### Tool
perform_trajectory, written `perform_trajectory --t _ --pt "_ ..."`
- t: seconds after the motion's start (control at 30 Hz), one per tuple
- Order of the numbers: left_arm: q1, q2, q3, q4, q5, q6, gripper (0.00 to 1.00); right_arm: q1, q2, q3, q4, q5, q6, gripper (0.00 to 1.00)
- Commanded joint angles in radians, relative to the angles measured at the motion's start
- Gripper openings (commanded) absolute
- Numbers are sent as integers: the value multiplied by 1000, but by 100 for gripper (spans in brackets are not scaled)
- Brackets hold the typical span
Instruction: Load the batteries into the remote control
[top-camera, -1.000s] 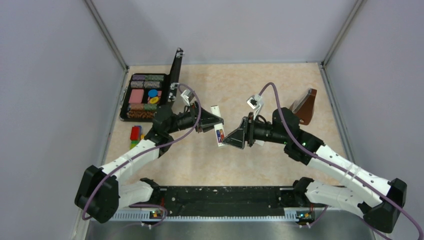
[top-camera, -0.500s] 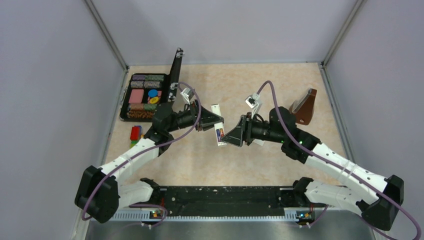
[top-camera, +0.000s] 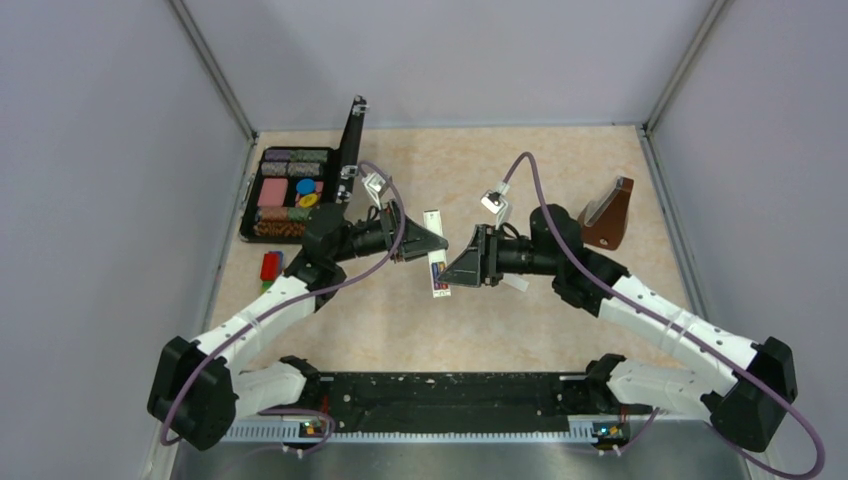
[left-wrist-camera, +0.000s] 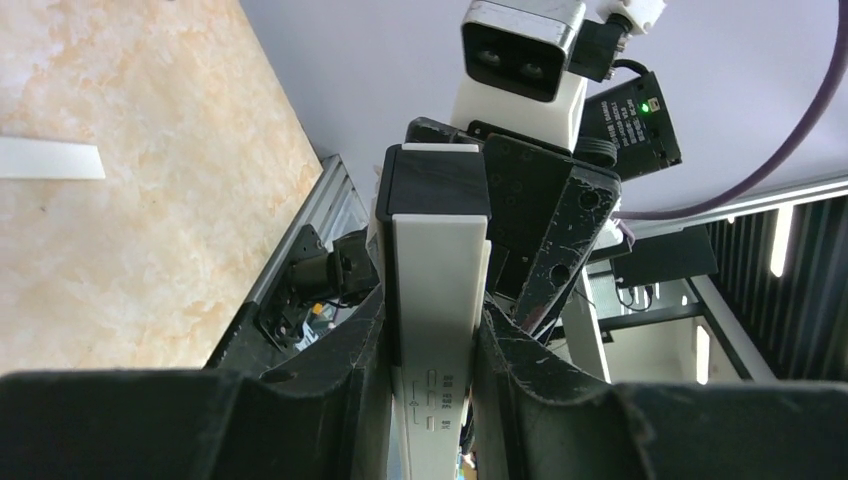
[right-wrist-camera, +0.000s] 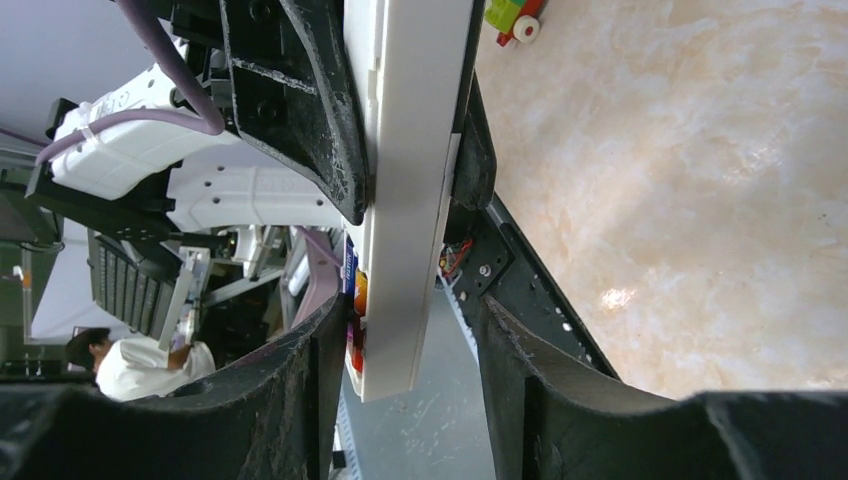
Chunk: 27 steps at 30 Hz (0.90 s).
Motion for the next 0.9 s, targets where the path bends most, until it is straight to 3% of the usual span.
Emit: perform_trajectory --t 0.0,0.13,0.33,0.4,0.47,0.57,0.7,0.87 --pt "-10 -61 67 80 28 9 0 -15 19 56 -26 21 10 46" --pt "-10 -61 64 88 26 -4 0 -16 32 70 -93 72 -52 36" --pt "-10 -59 53 103 29 -25 0 -15 32 47 -68 95 -111 12" --pt "-10 -59 48 111 28 -31 0 -16 38 46 -54 86 -112 11" --pt "-10 -57 43 110 25 -32 0 -16 35 45 -26 70 -104 20" --pt "-10 -61 40 72 -4 -4 0 -15 9 51 -10 81 -91 43" --pt "-5 -82 43 -82 -86 90 0 -17 -33 72 -32 98 -74 67" --pt "13 -117 31 -243 -194 195 0 -30 -88 92 -110 134 -97 79"
